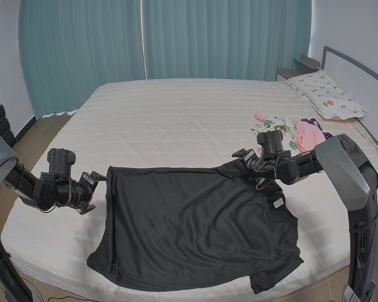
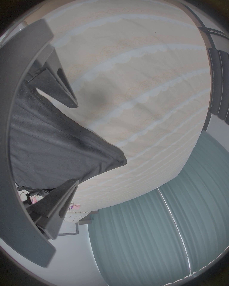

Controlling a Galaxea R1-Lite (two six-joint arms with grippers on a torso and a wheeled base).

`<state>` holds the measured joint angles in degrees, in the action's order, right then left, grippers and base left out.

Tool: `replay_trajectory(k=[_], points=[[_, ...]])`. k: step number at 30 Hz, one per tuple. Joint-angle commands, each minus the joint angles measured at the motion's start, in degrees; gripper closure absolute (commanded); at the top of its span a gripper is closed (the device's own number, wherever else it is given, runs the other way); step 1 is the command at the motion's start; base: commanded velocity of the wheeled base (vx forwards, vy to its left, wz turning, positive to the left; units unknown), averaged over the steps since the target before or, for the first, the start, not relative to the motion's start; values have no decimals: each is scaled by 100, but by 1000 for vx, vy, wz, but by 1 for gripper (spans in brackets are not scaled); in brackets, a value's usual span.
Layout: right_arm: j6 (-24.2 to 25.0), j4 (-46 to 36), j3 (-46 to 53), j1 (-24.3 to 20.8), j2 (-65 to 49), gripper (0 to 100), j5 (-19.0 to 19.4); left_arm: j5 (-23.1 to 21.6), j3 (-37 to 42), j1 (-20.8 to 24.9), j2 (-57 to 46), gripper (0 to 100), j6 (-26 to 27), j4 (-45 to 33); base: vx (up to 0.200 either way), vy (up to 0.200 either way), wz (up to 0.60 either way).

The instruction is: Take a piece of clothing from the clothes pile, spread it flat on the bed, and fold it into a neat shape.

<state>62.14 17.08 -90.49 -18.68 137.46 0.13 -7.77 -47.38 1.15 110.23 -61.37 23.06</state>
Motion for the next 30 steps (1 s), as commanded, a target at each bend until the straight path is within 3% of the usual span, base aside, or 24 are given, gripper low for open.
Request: replay_trajectory(k=[1,10,19,30], points=[[44,-20,-689,154,483,0,-40,-14,177,52,-72,0,-16,102,0,0,0],[457,1597,-1770,338,1151,0,-163,-41,291,52,-19,0,-24,119,0,0,0],[361,2071,-2157,444,1301,0,-303,-41,335,44,-1,0,-33,260,0,0,0],[-615,1702,-390,268,316,0,-13,-50,370,44,-1,0,-42,278,0,0,0]])
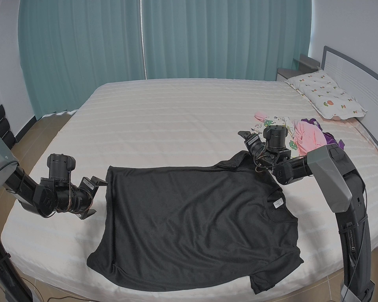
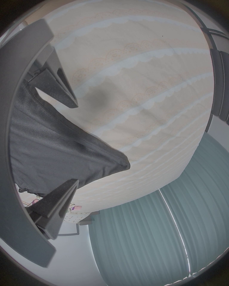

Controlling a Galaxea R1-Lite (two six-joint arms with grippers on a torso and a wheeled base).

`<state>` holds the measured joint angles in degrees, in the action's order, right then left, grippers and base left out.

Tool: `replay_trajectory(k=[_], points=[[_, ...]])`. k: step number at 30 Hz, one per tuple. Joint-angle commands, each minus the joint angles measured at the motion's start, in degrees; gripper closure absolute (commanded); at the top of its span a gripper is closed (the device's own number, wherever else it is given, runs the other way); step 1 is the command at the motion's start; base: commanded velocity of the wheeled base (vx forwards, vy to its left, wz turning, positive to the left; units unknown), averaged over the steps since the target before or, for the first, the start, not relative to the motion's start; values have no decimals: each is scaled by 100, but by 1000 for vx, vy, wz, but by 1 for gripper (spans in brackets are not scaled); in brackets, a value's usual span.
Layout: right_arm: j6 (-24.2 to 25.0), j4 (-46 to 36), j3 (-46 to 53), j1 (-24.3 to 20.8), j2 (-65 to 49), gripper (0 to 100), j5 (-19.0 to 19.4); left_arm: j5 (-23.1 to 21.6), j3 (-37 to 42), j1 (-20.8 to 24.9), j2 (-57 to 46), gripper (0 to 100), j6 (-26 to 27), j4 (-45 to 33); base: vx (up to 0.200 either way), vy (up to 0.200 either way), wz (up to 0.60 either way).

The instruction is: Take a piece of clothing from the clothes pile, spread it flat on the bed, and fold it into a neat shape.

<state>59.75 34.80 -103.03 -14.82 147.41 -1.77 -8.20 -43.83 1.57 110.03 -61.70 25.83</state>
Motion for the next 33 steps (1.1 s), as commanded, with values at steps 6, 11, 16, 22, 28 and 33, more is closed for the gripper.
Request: replay_trajectory(k=[6,11,16,22,28,33], points=[[-455,-237,1260,-258,-854,0,405,-6,41,1,18,0,0,1,0,0,0],[-455,-387,1189,-328,-731,0,423,-6,50,1,-17,0,0,1,0,0,0],[-464,-413,1075,-451,-520,0,449,-6,41,1,9,0,0,1,0,0,0],[-385,-738,600,-495,-256,0,476,-6,41,1,18,0,0,1,0,0,0],[749,-457,-788,-398,77,0,484,-6,50,1,27,0,0,1,0,0,0],[1057,-325,-1156,-258,157,0,783,-6,50,1,27,0,-9,1,0,0,0]])
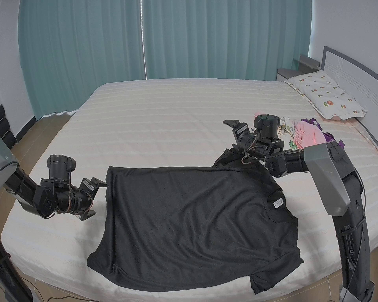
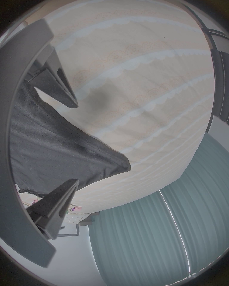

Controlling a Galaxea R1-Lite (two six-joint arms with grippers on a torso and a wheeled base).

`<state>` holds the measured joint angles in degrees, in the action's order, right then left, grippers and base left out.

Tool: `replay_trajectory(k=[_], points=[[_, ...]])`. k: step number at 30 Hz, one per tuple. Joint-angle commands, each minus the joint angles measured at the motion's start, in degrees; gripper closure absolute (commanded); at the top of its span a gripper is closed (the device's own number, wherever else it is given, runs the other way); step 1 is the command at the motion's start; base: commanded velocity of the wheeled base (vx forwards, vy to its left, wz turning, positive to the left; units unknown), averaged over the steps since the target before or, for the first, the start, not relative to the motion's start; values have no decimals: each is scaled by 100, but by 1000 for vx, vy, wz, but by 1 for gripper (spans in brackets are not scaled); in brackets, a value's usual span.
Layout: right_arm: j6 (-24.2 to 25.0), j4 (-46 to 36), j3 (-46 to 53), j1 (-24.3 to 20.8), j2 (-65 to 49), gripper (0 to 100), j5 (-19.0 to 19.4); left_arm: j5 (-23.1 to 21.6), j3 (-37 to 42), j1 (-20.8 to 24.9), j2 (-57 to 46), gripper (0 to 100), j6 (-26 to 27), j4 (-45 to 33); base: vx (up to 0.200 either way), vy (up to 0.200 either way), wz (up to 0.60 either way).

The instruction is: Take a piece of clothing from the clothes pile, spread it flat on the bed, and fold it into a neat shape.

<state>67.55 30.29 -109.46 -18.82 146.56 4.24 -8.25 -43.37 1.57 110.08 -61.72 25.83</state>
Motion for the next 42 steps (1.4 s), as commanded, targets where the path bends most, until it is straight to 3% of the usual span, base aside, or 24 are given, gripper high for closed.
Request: replay_trajectory(k=[1,10,13,17,23,30,42], points=[[268,328,-513,212,251,0,191,-1,4,1,31,0,-7,10,0,0,0],[-172,425,-330,353,233,0,50,-18,4,-8,13,0,11,10,0,0,0],[-488,425,179,353,-110,0,42,-124,84,-8,-57,0,29,10,0,0,0],[-1007,521,1586,344,-918,0,-29,-440,409,1,-707,0,64,-70,0,0,0],[-1095,855,3343,344,-2052,0,-99,-414,1156,1,-1164,0,732,-140,0,0,0],[-1262,899,4811,362,-2896,0,-90,-414,1833,1,-1059,0,943,-78,0,0,0],[-1420,1523,6340,467,-3274,0,-81,-388,2509,1,-1085,0,1945,-131,0,0,0]])
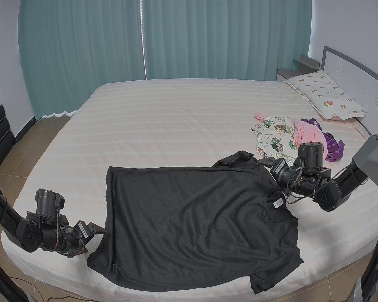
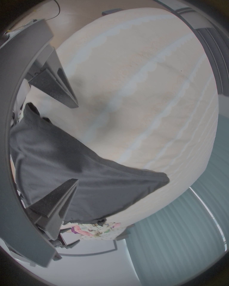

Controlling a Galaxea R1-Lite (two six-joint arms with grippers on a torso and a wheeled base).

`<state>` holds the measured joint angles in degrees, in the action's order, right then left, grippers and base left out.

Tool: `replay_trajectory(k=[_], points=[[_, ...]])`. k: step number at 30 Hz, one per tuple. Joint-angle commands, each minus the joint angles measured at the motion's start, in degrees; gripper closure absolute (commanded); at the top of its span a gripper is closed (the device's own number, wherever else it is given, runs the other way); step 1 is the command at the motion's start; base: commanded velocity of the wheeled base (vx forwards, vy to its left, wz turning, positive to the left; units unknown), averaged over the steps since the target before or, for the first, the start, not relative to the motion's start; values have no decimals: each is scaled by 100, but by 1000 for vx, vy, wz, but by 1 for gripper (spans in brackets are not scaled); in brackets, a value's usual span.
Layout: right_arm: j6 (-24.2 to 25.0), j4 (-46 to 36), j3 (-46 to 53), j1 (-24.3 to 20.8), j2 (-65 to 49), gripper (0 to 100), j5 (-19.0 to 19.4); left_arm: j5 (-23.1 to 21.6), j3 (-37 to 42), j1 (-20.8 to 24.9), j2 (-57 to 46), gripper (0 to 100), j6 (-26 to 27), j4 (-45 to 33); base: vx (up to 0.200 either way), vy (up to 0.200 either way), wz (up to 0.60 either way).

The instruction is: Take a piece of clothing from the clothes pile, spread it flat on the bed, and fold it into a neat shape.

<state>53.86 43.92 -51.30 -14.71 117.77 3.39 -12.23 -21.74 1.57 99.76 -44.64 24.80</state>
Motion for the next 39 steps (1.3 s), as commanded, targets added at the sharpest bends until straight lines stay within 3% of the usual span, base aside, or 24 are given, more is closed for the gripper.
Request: replay_trajectory(k=[1,10,11,27,35,39], points=[[-42,196,577,56,-387,0,4,10,372,1,-61,0,237,-27,0,0,0],[-51,451,1043,65,-536,0,30,71,565,10,-281,0,237,-71,0,0,0],[-51,451,1087,65,-571,0,30,115,618,1,-308,100,237,-124,0,0,0],[-191,451,1579,144,-633,0,65,669,1233,-8,-668,100,492,-581,0,0,0],[-868,407,2080,241,-782,0,92,695,1374,-61,-896,100,483,-581,0,0,0],[-1070,327,2484,373,-1160,0,382,687,1312,-105,-888,100,465,-555,0,0,0]])
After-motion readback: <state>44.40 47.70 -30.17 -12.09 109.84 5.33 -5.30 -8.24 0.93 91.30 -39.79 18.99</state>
